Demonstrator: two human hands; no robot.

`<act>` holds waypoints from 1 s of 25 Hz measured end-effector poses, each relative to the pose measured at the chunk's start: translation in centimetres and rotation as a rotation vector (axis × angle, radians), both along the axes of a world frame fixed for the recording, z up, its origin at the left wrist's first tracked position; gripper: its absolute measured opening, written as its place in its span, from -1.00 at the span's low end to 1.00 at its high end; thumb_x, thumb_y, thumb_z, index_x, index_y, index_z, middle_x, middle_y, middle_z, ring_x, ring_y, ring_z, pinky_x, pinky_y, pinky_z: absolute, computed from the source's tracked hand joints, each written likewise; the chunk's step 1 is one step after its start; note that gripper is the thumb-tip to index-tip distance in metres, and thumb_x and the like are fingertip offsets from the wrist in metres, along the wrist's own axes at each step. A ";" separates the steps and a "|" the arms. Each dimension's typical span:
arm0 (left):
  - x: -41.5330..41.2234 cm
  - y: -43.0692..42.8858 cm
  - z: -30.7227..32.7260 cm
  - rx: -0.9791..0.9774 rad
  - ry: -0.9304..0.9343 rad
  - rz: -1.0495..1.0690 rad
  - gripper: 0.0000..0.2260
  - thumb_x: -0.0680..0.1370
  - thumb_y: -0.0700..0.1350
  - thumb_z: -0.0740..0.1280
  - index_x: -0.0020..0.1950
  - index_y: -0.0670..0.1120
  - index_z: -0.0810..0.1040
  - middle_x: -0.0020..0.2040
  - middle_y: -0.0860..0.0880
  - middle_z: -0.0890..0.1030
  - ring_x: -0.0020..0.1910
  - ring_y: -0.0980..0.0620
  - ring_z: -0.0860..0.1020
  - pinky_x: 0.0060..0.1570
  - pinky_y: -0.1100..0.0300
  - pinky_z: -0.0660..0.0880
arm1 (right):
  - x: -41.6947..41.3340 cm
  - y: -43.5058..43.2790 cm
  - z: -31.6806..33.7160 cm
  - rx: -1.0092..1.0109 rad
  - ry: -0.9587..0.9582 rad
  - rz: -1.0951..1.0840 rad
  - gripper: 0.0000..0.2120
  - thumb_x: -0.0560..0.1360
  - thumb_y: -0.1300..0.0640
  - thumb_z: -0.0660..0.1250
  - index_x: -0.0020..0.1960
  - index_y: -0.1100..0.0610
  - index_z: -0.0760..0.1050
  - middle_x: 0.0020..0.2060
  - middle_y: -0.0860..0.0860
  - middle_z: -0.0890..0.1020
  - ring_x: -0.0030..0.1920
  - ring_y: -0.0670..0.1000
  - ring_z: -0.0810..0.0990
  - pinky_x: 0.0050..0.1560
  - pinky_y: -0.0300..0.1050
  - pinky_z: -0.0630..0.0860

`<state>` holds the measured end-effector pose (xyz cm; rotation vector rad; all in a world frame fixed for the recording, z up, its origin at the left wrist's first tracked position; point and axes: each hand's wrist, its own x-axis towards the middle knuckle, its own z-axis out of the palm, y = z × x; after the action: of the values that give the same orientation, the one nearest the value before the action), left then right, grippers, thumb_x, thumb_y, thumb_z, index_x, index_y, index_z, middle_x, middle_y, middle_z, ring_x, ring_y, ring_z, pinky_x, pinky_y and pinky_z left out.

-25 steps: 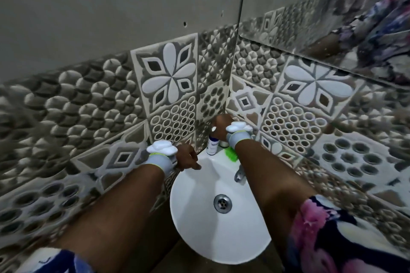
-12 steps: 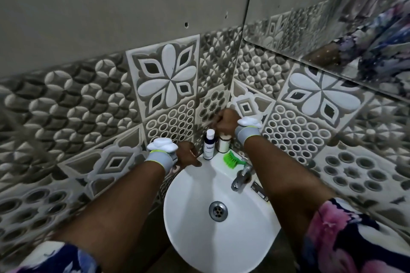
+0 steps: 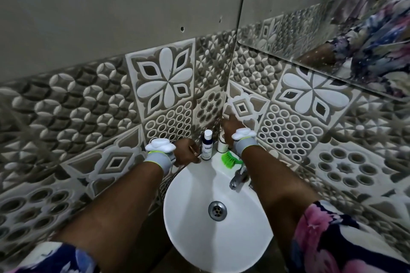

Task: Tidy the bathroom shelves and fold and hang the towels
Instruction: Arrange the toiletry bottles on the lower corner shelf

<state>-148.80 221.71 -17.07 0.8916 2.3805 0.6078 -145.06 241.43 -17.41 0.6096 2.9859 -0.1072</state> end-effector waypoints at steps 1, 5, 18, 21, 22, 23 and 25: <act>0.1 -0.1 0.4 0.039 0.024 0.003 -0.78 0.45 -0.24 0.42 0.08 -0.25 0.60 -0.12 -0.15 0.62 -0.26 -0.03 0.53 -0.49 0.40 0.38 | 0.4 0.2 0.8 -0.002 0.007 0.005 -0.51 0.54 0.17 0.25 0.44 0.19 0.25 0.40 0.28 0.21 0.31 0.34 0.40 0.26 0.11 0.39; 0.7 0.9 2.4 0.198 0.107 0.002 -0.93 0.43 -0.24 0.38 -0.12 -0.14 0.63 -0.14 -0.14 0.67 -0.08 -0.11 0.62 -0.15 0.26 0.42 | 2.1 1.8 5.1 0.002 0.142 0.039 -0.55 0.51 0.16 0.34 0.36 0.23 0.36 0.34 0.26 0.31 0.36 0.23 0.35 0.28 -0.07 0.27; 12.2 4.7 3.3 0.271 0.034 -0.083 -0.53 0.35 -0.03 0.45 0.18 -0.23 0.53 0.08 -0.29 0.59 0.10 -0.25 0.57 0.06 -0.04 0.49 | 16.8 0.1 10.4 -1.062 0.241 -0.249 -0.83 0.50 0.24 0.37 0.09 0.16 0.54 -0.15 0.08 0.66 -0.25 0.08 0.66 -0.23 -0.07 0.61; 13.0 4.0 2.4 0.264 -0.031 -0.120 -0.55 0.28 -0.10 0.50 0.11 -0.24 0.55 0.01 -0.27 0.62 0.02 -0.23 0.60 0.00 -0.07 0.54 | 18.8 1.2 6.2 -0.948 0.451 -0.440 -0.96 0.50 0.24 0.36 -0.11 0.13 0.55 -0.16 0.11 0.64 -0.21 0.07 0.64 -0.16 0.01 0.57; 13.0 3.6 2.0 0.274 -0.061 -0.117 -0.53 0.20 -0.03 0.50 0.03 -0.22 0.57 -0.05 -0.23 0.64 -0.03 -0.21 0.62 -0.04 -0.09 0.56 | 19.3 1.9 4.3 -0.695 0.454 -0.490 -0.96 0.49 0.24 0.36 -0.12 0.12 0.54 -0.10 0.15 0.62 -0.13 0.11 0.62 -0.08 0.02 0.54; 12.6 3.5 1.1 0.291 -0.084 -0.117 -0.50 0.13 0.04 0.48 -0.02 -0.19 0.57 -0.08 -0.20 0.65 -0.06 -0.19 0.63 -0.06 -0.11 0.58 | 19.9 2.4 2.2 -0.471 0.396 -0.516 -0.92 0.48 0.24 0.35 -0.03 0.15 0.54 0.03 0.19 0.60 0.01 0.18 0.60 0.03 0.01 0.50; 11.4 3.7 -1.1 0.297 -0.136 -0.104 -0.46 0.12 0.13 0.51 -0.02 -0.13 0.56 -0.09 -0.14 0.66 -0.09 -0.13 0.63 -0.02 -0.10 0.58 | 21.5 2.5 -1.2 -0.262 0.181 -0.503 -0.64 0.49 0.20 0.30 0.28 0.25 0.45 0.28 0.25 0.47 0.29 0.22 0.46 0.25 -0.06 0.41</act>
<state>-137.45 225.40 -18.17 1.0550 2.1411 0.9646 -123.53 243.92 -18.58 1.3552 2.8280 -0.6040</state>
